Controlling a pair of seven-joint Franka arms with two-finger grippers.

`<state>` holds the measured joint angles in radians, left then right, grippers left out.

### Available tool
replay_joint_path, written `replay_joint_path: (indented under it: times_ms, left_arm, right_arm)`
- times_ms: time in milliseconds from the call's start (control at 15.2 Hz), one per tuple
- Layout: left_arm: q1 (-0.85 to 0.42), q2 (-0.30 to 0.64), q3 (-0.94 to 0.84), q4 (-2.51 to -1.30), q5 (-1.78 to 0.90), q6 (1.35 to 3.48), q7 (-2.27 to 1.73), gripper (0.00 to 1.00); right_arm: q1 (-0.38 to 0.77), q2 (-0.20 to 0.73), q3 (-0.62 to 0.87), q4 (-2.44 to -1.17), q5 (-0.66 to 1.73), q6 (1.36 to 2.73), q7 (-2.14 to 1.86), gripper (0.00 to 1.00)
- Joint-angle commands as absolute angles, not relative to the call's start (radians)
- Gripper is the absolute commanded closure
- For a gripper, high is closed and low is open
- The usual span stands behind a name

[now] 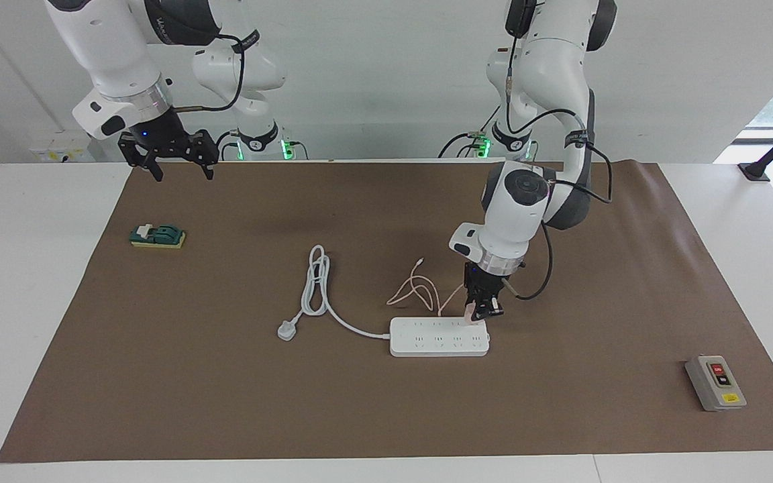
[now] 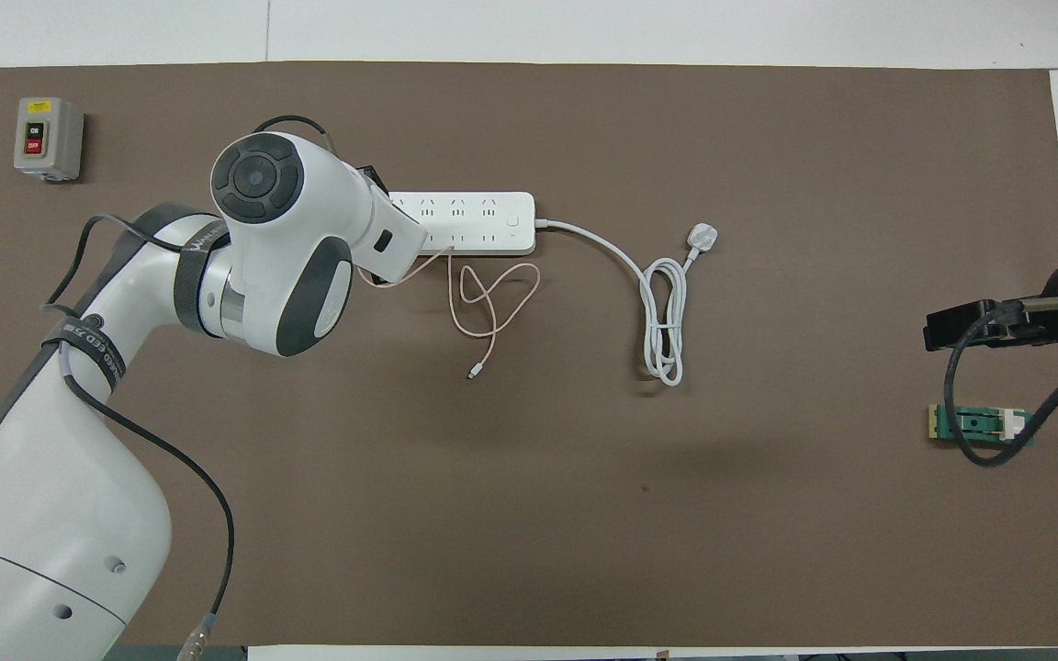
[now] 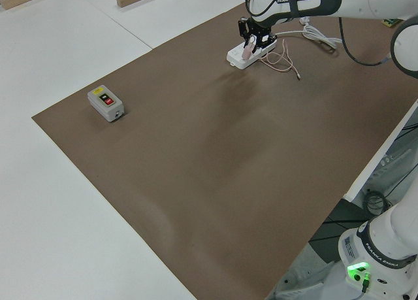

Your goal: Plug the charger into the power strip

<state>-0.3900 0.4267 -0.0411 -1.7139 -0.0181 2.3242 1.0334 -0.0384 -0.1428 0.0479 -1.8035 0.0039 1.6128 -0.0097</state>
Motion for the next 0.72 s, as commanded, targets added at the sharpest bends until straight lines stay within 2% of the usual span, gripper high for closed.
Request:
replay_joint_path:
  times_ms: [0, 657]
  left_arm:
    - [-0.396, 0.417, -0.029, -1.759, -0.002, 2.319, 1.058, 1.0]
    - [-0.394, 0.419, -0.026, -1.758, -0.002, 2.326, 1.083, 1.0]
  right_arm:
    - [-0.052, -0.137, 0.058, -1.789, -0.014, 1.592, -0.026, 0.0]
    - [-0.052, -0.137, 0.06, -1.789, -0.015, 1.592, -0.026, 0.0]
